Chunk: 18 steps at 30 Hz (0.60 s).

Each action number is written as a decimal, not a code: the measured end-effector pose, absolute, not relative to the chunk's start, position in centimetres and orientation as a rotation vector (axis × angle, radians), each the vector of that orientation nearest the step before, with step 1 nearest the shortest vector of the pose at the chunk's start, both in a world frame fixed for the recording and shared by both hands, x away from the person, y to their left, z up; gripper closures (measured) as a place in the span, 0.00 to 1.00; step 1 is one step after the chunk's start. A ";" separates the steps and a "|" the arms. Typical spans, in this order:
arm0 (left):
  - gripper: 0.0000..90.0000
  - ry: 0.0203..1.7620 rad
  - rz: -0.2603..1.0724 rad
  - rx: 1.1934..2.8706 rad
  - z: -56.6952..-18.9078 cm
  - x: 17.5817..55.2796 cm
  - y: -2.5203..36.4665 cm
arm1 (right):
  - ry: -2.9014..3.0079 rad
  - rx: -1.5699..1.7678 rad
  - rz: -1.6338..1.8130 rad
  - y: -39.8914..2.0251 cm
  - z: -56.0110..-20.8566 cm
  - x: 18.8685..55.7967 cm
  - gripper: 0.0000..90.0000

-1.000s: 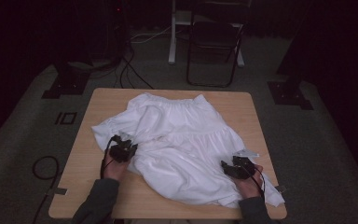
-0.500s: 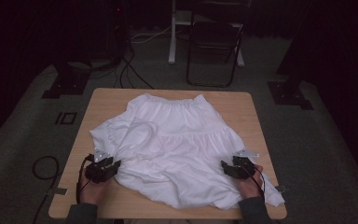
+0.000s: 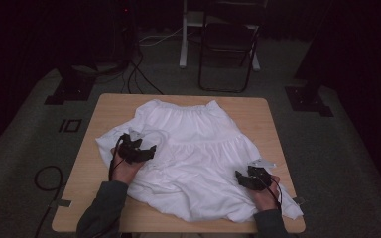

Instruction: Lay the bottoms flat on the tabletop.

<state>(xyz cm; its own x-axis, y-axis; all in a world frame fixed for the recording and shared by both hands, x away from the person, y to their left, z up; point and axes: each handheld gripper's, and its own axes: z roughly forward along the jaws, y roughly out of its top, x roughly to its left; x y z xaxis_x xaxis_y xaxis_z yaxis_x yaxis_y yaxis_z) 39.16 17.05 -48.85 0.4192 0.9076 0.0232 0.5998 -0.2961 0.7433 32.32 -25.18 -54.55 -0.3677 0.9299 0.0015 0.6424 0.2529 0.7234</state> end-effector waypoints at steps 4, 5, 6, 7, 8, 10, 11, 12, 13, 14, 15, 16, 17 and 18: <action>0.30 1.313 0.563 2.088 -50.9 41.2 15.5 | 2.102 1.430 0.900 -25.2 -54.5 32.3 0.45; 0.30 1.313 0.563 2.088 -50.9 41.2 15.5 | 2.102 1.430 0.900 -25.2 -54.5 32.3 0.45; 0.30 1.320 0.566 2.110 -51.5 41.4 15.3 | 2.102 1.430 0.901 -25.2 -54.6 32.3 0.45; 0.31 1.336 0.562 2.119 -52.0 41.5 15.1 | 2.102 1.430 0.901 -25.2 -54.6 32.3 0.45; 0.35 1.359 0.558 2.143 -52.8 41.5 15.2 | 2.102 1.430 0.901 -25.2 -54.6 32.3 0.45; 0.43 1.370 0.534 2.136 -53.0 41.2 15.6 | 2.102 1.430 0.900 -25.2 -54.6 32.3 0.45; 0.51 1.370 0.534 2.136 -53.0 41.2 15.6 | 2.102 1.430 0.900 -25.2 -54.6 32.3 0.45; 0.60 1.370 0.532 2.138 -52.8 40.8 16.0 | 2.102 1.430 0.901 -25.2 -54.6 32.3 0.45; 0.69 1.370 0.532 2.138 -52.8 40.8 16.0 | 2.102 1.430 0.901 -25.2 -54.6 32.3 0.45; 0.78 1.366 0.532 2.148 -52.5 40.2 16.4 | 2.102 1.430 0.901 -25.2 -54.6 32.3 0.45; 0.85 1.366 0.532 2.148 -52.5 40.2 16.4 | 2.102 1.430 0.901 -25.2 -54.6 32.3 0.45; 0.90 1.367 0.546 2.152 -52.3 39.3 17.0 | 2.102 1.429 0.901 -25.2 -54.6 32.3 0.45; 0.92 1.367 0.546 2.152 -52.3 39.3 17.0 | 2.102 1.429 0.901 -25.2 -54.6 32.3 0.45; 0.94 1.370 0.548 2.144 -52.2 38.6 17.5 | 2.102 1.427 0.901 -25.2 -54.6 32.3 0.45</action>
<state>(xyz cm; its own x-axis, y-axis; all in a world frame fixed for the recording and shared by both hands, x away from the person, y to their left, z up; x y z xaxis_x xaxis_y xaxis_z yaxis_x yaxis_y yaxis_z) 38.63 17.54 -52.16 0.4029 0.9138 0.0522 0.6979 -0.3436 0.6284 32.33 -25.20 -54.56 -0.3694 0.9293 0.0004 0.6413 0.2546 0.7238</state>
